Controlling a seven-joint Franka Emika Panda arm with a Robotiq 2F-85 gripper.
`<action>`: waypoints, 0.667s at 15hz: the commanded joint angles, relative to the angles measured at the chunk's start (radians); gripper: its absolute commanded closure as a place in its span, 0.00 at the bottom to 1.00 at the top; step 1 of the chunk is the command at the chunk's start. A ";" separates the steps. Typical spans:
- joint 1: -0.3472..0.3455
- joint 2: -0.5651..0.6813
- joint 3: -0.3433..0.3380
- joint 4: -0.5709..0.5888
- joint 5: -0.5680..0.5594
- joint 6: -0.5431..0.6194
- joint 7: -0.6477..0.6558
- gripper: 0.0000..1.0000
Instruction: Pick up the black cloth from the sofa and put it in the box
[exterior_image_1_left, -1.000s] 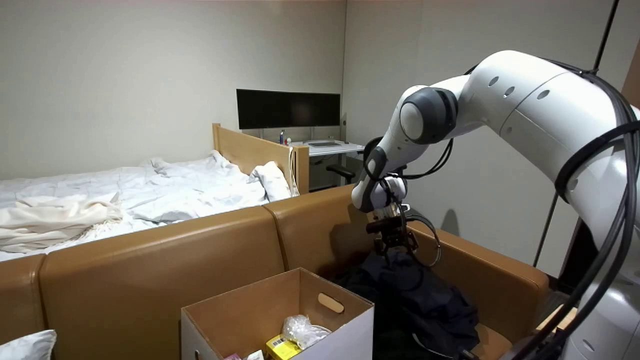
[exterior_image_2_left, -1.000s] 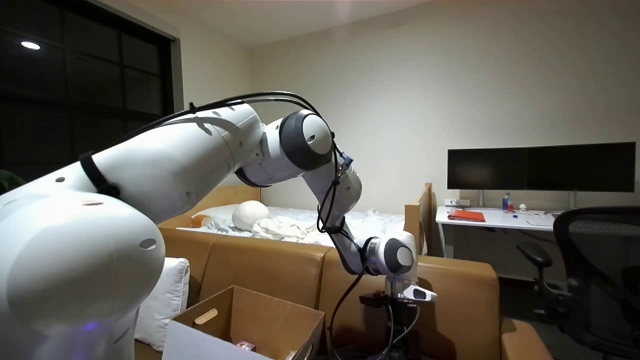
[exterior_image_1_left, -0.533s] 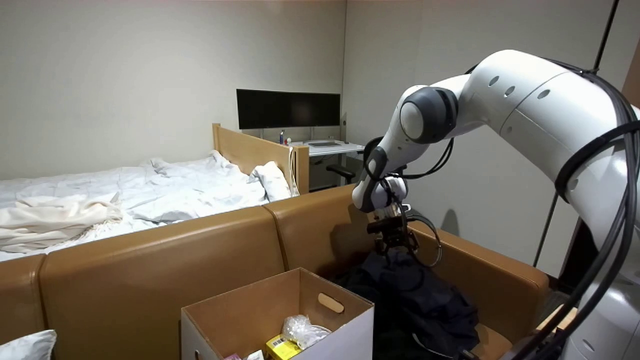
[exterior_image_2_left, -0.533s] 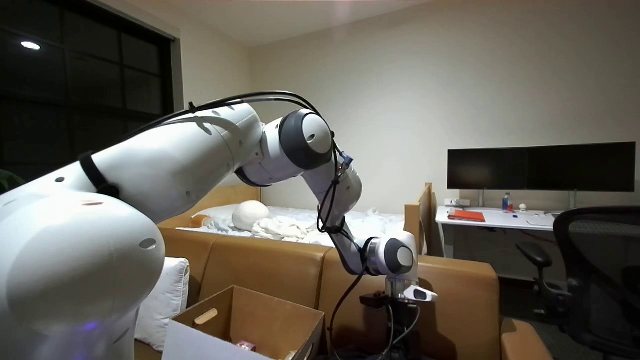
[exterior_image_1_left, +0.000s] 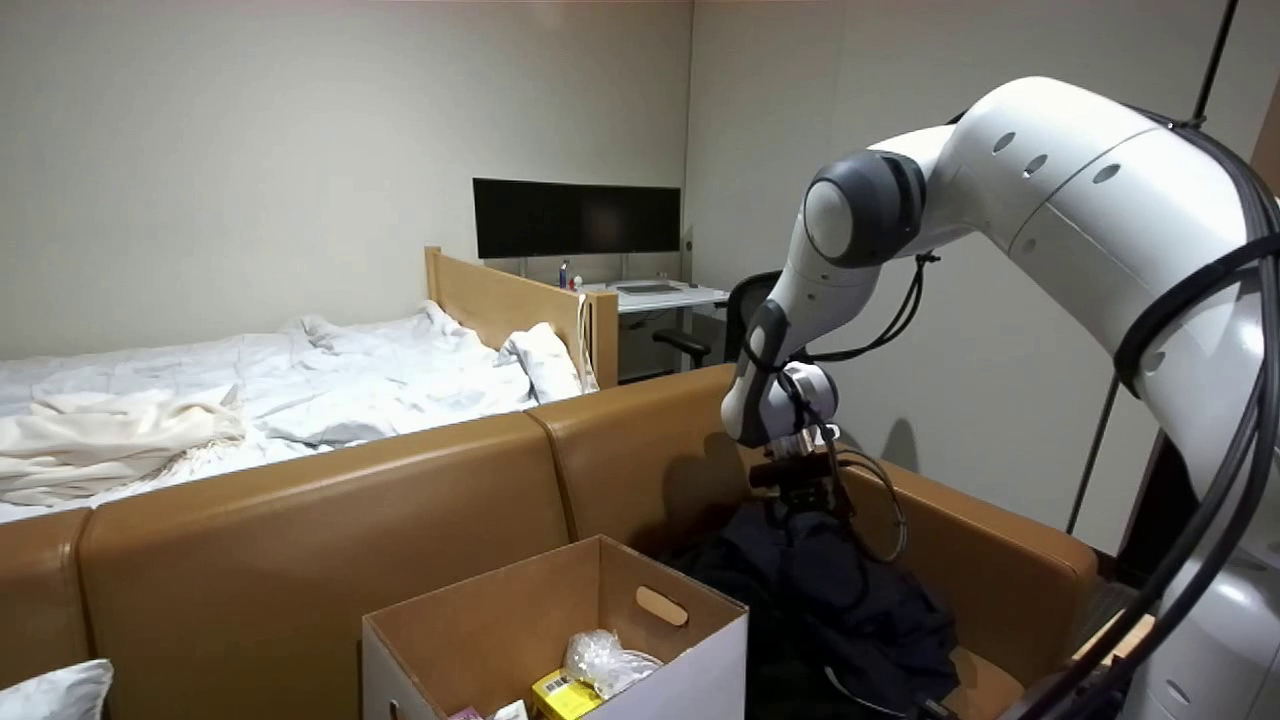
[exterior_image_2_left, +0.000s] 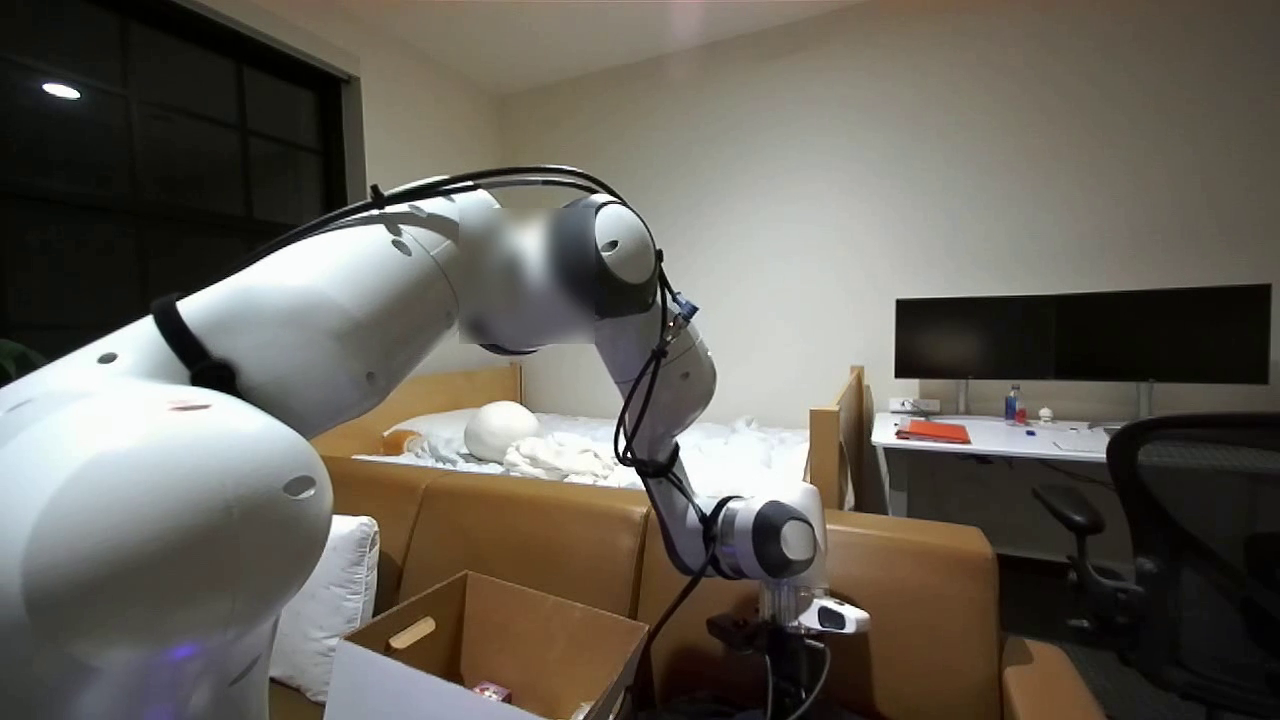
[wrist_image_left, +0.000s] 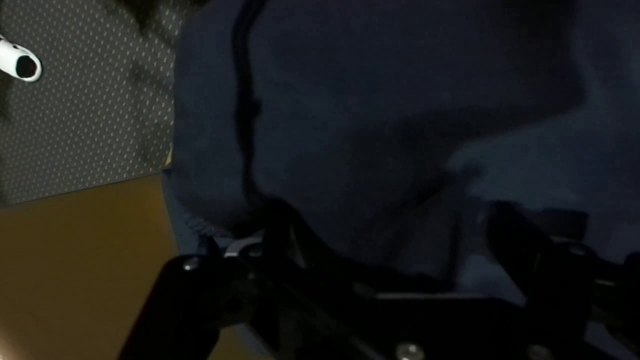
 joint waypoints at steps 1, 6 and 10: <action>0.026 -0.062 -0.016 -0.123 -0.015 0.072 0.012 0.00; 0.053 -0.066 -0.035 -0.153 -0.023 0.088 0.015 0.29; 0.064 -0.061 -0.041 -0.145 -0.021 0.080 0.020 0.51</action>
